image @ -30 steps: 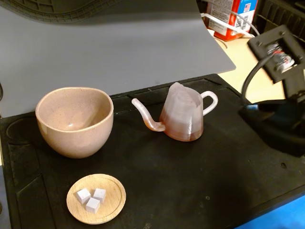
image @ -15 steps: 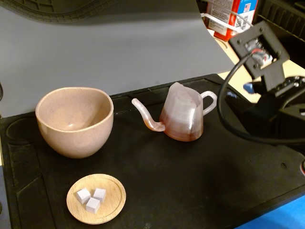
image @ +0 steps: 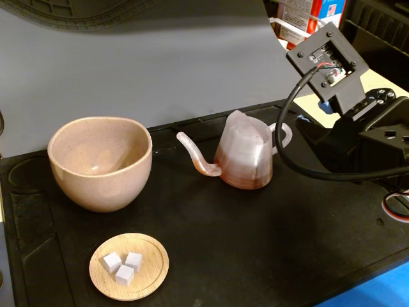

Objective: Pick up a kettle and pour liquid into a cup.

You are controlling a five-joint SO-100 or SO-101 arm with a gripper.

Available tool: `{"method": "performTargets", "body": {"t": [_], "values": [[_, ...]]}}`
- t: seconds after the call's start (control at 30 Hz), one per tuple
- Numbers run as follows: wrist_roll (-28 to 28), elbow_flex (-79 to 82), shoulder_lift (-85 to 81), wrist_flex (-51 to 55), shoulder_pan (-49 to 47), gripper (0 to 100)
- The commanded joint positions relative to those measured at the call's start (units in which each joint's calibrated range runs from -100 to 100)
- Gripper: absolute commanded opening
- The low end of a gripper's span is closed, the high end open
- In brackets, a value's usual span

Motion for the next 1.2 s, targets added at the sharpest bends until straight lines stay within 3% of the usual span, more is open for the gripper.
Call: {"method": "performTargets", "body": {"t": [0.0, 0.07, 0.37, 0.87, 0.97, 1.17], "values": [[0.27, -2.34, -0.16, -0.84, 0.11, 15], [2.74, -2.43, -0.07, -0.84, 0.26, 15], [2.53, -7.78, 8.37, -0.84, -4.0, 19], [2.74, -12.23, 12.64, -0.93, -1.56, 19], [2.74, -12.14, 17.93, -7.67, -1.33, 19], [2.74, -12.14, 18.95, -7.5, -1.26, 19]]}}
